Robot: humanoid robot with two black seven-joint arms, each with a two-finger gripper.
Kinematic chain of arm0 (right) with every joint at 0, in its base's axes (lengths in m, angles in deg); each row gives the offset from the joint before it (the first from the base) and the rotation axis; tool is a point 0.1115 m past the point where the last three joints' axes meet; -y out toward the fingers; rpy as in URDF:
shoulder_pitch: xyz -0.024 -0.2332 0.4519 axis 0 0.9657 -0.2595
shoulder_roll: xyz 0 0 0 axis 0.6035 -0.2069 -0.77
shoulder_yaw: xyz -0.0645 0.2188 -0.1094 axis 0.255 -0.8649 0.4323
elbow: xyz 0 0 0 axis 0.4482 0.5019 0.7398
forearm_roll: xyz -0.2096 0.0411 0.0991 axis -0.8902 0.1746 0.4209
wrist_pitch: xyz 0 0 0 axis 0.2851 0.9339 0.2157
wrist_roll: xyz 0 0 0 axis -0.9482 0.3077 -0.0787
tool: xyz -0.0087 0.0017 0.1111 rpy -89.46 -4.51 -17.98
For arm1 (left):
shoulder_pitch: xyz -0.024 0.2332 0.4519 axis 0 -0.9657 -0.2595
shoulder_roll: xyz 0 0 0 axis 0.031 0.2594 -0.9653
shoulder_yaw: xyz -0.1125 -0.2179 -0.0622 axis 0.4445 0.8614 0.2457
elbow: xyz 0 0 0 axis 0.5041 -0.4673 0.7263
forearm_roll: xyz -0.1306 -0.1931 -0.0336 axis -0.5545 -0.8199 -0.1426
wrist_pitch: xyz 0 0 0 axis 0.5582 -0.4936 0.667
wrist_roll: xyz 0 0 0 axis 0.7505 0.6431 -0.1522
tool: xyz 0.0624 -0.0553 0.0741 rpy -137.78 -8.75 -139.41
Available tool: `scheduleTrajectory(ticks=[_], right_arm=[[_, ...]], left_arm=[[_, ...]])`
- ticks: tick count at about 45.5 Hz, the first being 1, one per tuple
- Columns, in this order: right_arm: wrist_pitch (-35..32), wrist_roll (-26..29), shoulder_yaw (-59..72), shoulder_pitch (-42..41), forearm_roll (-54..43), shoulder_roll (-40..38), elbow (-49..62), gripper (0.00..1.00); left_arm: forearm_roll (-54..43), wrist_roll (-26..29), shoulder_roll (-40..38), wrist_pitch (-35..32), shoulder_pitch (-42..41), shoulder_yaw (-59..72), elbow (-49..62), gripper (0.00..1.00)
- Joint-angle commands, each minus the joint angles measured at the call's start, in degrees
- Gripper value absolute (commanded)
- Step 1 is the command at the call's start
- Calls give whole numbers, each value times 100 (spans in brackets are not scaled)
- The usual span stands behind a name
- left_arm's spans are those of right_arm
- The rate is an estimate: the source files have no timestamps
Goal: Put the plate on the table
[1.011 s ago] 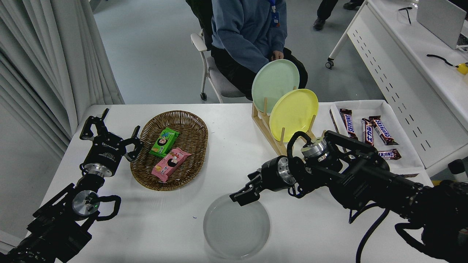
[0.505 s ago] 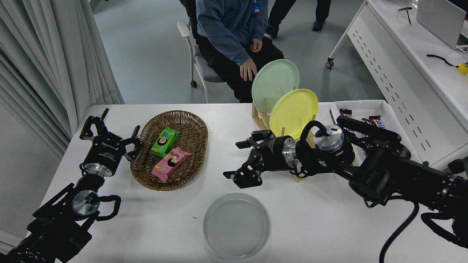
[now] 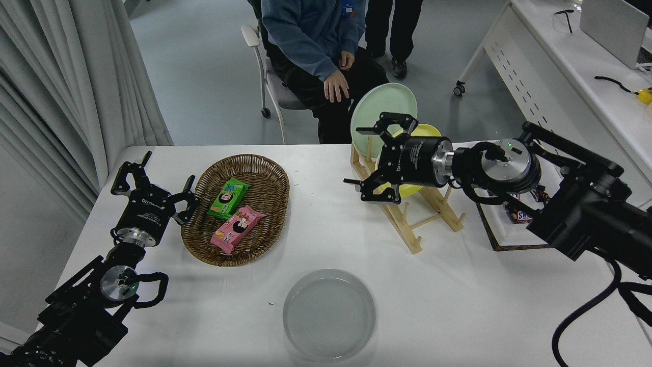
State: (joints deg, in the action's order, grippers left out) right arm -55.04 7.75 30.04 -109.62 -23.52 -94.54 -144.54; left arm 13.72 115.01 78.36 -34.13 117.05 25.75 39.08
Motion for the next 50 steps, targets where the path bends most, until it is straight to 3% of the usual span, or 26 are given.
scheduleTrajectory(ticks=[1, 18, 32, 50], right_arm=[[-322, -1565, -872, 462, -980, -239, 36, 100], [-691, -2419, -1935, 1060, -1411, -239, 607, 100], [-1139, -2638, -2832, 1394, -1605, 218, 2145, 100], [-1667, -2762, -2920, 1719, -1658, 579, 3314, 100]], left_arm=[[0, 0, 0, 0, 0, -2, 3, 100], [0, 0, 0, 0, 0, 7, 3, 100], [0, 0, 0, 0, 0, 7, 3, 100], [0, 0, -9, 0, 0, 7, 3, 100]])
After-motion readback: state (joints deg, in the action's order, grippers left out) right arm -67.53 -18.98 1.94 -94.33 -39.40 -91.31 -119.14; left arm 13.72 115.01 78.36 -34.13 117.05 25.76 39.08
